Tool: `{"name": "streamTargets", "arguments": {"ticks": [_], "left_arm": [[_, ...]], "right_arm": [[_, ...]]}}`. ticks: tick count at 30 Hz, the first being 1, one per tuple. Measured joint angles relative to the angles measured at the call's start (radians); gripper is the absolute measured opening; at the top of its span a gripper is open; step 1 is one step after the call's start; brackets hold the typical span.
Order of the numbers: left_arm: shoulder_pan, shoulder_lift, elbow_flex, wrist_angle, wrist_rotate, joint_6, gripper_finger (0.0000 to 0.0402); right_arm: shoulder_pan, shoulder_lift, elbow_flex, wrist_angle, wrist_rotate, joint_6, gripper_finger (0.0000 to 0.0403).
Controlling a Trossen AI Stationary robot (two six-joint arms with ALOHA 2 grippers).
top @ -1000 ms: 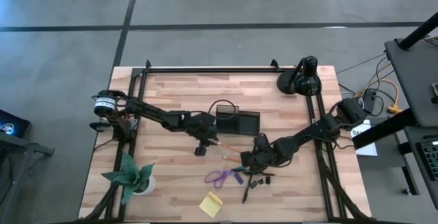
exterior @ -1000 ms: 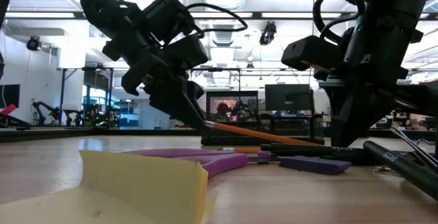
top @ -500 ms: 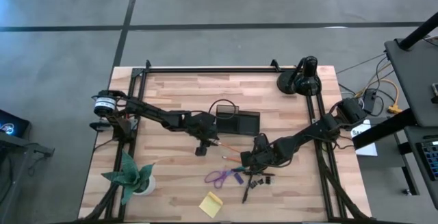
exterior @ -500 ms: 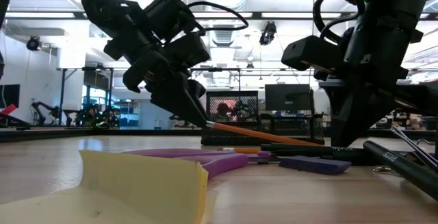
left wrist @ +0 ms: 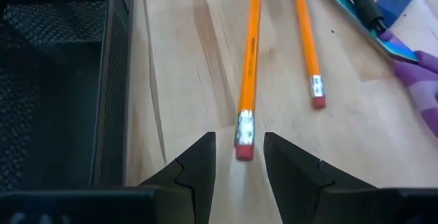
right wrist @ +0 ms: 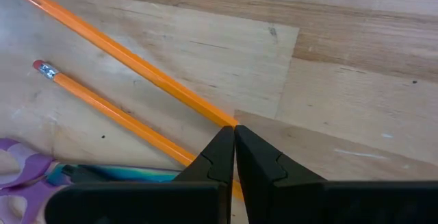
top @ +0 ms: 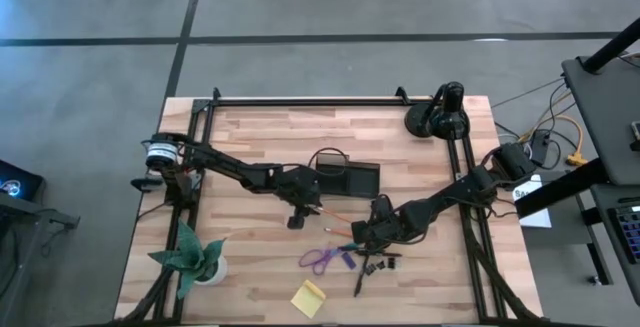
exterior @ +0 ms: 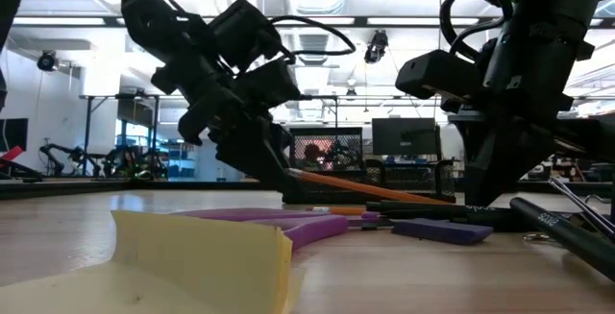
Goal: Pick and place office supplies into organizer
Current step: Put the top yellow pencil into the black desk organizer
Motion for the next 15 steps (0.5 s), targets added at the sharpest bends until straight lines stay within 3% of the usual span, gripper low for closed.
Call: {"name": "streamTargets", "arguments": {"ticks": [8,15], "left_arm": [[-0.001,-0.031,0.008,0.006,0.0,0.001,0.0077],[-0.001,-0.031,0.008,-0.016,0.0,0.001,0.0074]], "right_arm": [[0.0,0.0,0.0,0.0,0.0,0.003,0.0009],[0.0,0.0,0.0,-0.001,0.0,-0.004,0.0009]]}}
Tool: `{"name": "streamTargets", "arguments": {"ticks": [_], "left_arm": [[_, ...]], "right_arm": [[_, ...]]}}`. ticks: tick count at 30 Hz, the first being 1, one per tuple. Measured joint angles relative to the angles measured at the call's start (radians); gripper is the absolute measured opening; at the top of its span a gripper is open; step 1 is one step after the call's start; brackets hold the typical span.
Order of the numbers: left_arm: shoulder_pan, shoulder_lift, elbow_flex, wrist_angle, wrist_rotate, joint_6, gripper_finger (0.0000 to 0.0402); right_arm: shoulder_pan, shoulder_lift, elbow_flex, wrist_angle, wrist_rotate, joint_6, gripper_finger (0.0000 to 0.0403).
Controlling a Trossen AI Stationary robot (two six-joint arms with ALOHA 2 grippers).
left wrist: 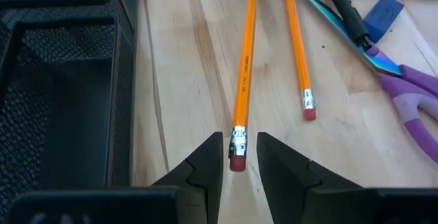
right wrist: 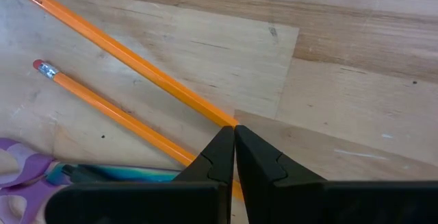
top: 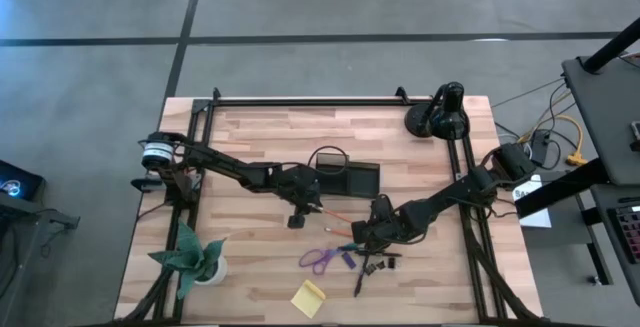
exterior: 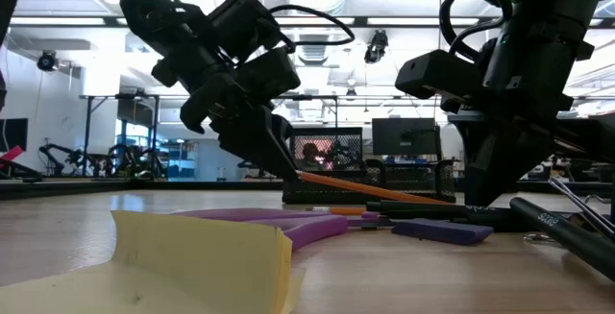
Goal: Pick and place office supplies into organizer
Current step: Put the top yellow pencil into the black desk organizer
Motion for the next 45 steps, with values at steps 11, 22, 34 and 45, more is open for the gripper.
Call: {"name": "streamTargets", "arguments": {"ticks": [11,22,34,45], "left_arm": [[0.0,0.0,0.0,0.004,0.0,0.0,0.0051],[-0.003,0.0,0.0,-0.003,0.004,0.0,0.0011],[-0.008,-0.156,0.014,-0.199,-0.103,-0.026,0.0011],[-0.009,-0.433,0.139,-0.646,-0.394,-0.015,0.0011]], "right_arm": [[0.0,-0.001,0.0,0.001,0.0,0.0,0.0009],[0.0,-0.007,0.0,0.004,0.001,-0.009,0.0009],[0.004,-0.09,0.07,-0.106,0.189,-0.157,0.0009],[-0.004,-0.128,0.267,-0.549,0.651,-0.176,0.0009]]}}
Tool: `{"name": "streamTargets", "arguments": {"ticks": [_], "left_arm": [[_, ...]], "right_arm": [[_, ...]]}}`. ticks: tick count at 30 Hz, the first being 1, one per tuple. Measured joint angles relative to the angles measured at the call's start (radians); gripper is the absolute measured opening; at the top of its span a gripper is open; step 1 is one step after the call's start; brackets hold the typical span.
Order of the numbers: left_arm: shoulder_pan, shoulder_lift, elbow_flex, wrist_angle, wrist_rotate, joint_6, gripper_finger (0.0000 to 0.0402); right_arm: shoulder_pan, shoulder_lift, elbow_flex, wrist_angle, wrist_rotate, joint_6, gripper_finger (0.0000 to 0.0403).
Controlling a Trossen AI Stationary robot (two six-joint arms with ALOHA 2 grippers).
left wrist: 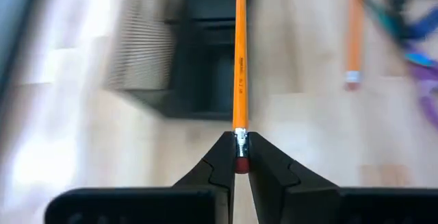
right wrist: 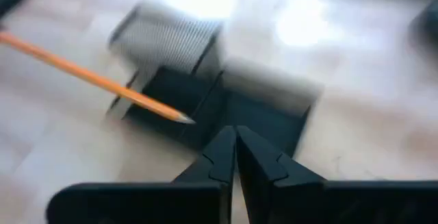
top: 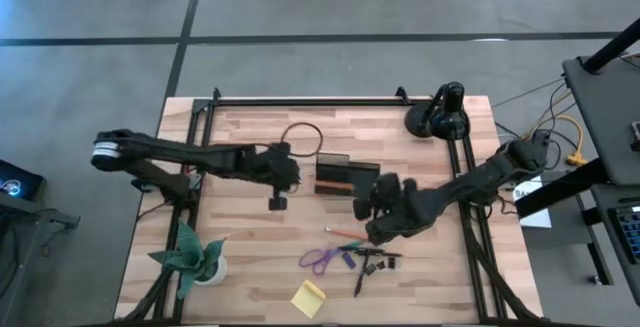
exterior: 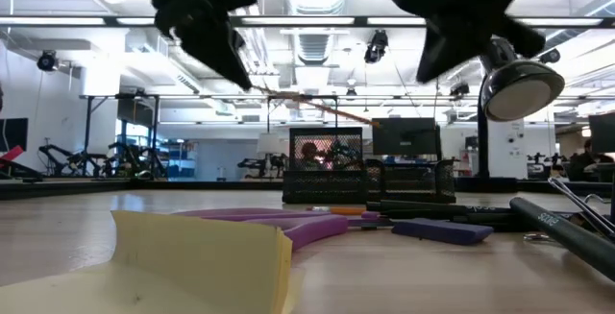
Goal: Pick and place office supplies into organizer
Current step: Put the top yellow pencil into the black desk organizer
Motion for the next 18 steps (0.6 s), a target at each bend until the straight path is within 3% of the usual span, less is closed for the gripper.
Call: {"name": "streamTargets", "arguments": {"ticks": [3,7,13,18], "left_arm": [[0.0,-0.05,0.054,-0.099,-0.121,0.02,0.001],[0.001,-0.066,0.139,-0.216,-0.244,0.119,0.001],[0.002,-0.002,0.292,-0.455,-0.298,0.228,0.001],[0.001,0.091,0.397,-0.584,-0.296,0.308,0.001]], "right_arm": [[-0.019,-0.009,0.037,-0.127,0.093,0.045,0.0009],[-0.068,-0.038,0.041,-0.163,0.11,0.013,0.0009],[-0.121,-0.059,0.019,-0.162,0.089,-0.039,0.0009],[-0.158,-0.064,-0.017,-0.161,0.006,-0.05,0.0009]]}}
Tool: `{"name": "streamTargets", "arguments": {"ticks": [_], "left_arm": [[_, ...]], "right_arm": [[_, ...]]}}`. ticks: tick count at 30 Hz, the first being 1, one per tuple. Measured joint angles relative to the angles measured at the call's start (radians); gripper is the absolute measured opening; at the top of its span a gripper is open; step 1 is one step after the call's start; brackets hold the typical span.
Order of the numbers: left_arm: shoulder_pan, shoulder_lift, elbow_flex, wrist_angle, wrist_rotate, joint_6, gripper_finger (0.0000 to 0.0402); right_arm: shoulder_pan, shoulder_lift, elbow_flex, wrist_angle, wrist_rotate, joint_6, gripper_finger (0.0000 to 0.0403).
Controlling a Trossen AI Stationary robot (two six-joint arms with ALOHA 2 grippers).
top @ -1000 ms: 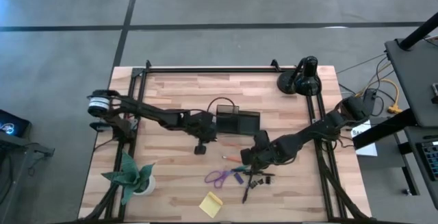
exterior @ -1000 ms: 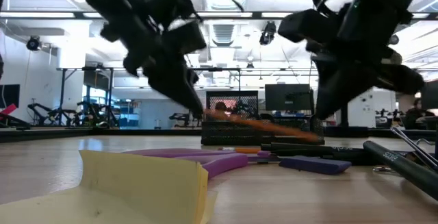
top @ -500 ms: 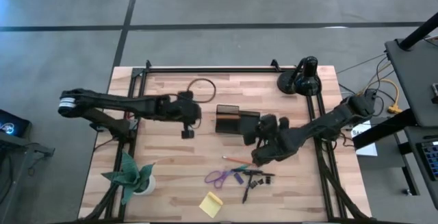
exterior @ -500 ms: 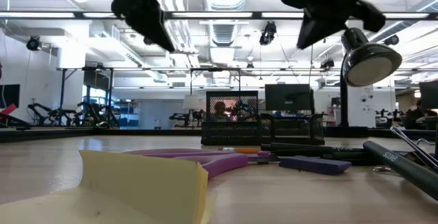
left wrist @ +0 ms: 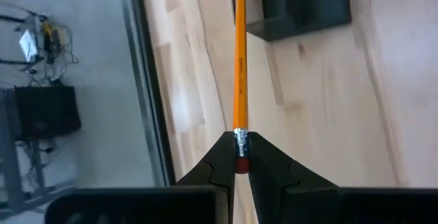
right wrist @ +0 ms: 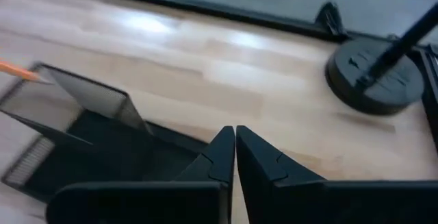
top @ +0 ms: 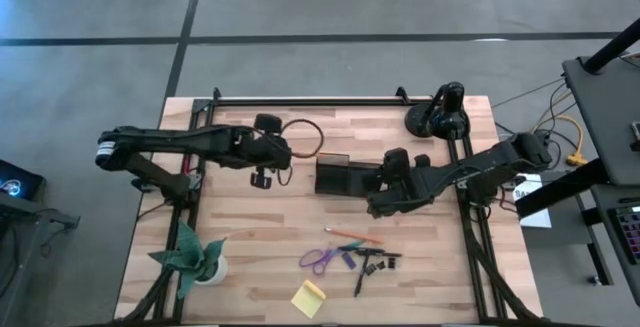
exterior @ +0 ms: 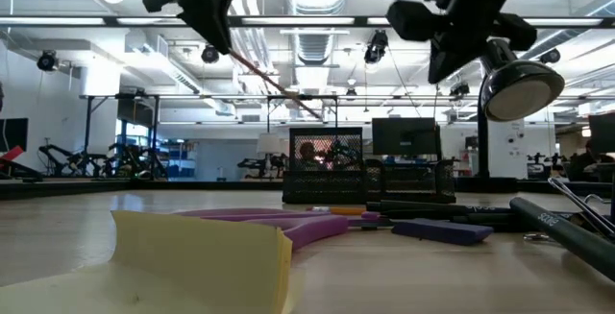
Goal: Pick and place office supplies into organizer
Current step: Put the top yellow pencil into the black desk organizer
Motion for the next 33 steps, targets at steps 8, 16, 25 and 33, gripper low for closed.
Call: {"name": "streamTargets", "arguments": {"ticks": [8,16,25,33], "left_arm": [[0.0,0.168,0.138,-0.091,-0.059,0.119,0.001],[0.0,0.292,0.239,-0.09,-0.074,0.208,0.001],[0.0,0.361,0.257,-0.087,-0.062,0.292,0.001],[0.0,0.36,0.242,-0.012,-0.059,0.294,0.0049]], "right_arm": [[-0.017,-0.002,-0.078,0.007,-0.073,0.065,0.0009],[-0.015,-0.002,-0.137,0.028,-0.122,0.13,0.0009],[-0.015,-0.003,-0.153,0.063,-0.122,0.127,0.0009],[-0.015,-0.003,-0.154,0.098,-0.128,0.065,0.0009]]}}
